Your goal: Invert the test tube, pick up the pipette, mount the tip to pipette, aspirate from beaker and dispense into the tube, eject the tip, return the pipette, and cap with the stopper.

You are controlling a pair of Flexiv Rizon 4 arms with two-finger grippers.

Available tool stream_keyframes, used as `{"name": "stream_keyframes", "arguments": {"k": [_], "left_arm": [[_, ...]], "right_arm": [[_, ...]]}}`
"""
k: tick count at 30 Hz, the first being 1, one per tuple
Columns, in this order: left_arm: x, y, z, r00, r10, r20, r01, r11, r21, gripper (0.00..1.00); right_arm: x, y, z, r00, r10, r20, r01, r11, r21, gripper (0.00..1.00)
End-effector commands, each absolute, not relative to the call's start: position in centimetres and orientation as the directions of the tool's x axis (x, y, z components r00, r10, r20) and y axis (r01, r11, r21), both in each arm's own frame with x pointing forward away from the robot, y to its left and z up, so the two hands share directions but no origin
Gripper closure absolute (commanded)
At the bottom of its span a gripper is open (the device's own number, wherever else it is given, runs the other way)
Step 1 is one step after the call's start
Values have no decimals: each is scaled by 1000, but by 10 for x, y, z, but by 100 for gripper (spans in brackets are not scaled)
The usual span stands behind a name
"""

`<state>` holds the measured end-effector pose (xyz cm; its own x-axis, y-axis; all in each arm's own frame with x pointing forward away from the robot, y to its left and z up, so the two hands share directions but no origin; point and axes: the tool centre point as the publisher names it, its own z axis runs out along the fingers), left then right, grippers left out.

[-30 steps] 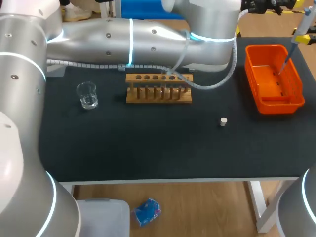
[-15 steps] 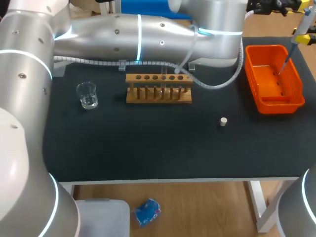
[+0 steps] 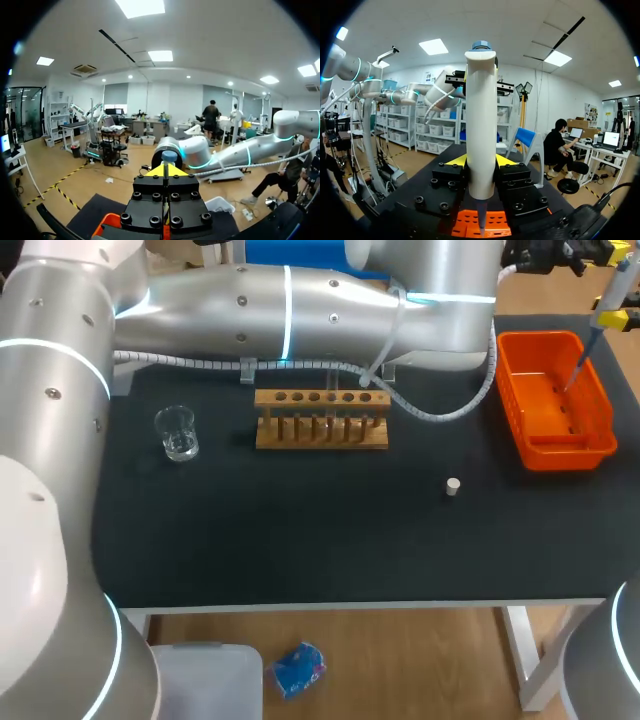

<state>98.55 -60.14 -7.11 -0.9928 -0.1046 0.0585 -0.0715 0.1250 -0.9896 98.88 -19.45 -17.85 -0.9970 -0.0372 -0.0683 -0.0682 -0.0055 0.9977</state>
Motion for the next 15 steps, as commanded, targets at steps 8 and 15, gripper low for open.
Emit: {"name": "stream_keyframes", "arguments": {"k": [8,15], "left_arm": [[987,-605,-81,-990,-118,72,-76,25,-997,100],[987,-607,-84,-990,-121,77,-83,42,-996,100]], "right_arm": [[992,-197,-179,-997,-45,-69,-69,-7,998,100],[992,-197,-179,-997,-45,-69,-69,-7,998,100]]}}
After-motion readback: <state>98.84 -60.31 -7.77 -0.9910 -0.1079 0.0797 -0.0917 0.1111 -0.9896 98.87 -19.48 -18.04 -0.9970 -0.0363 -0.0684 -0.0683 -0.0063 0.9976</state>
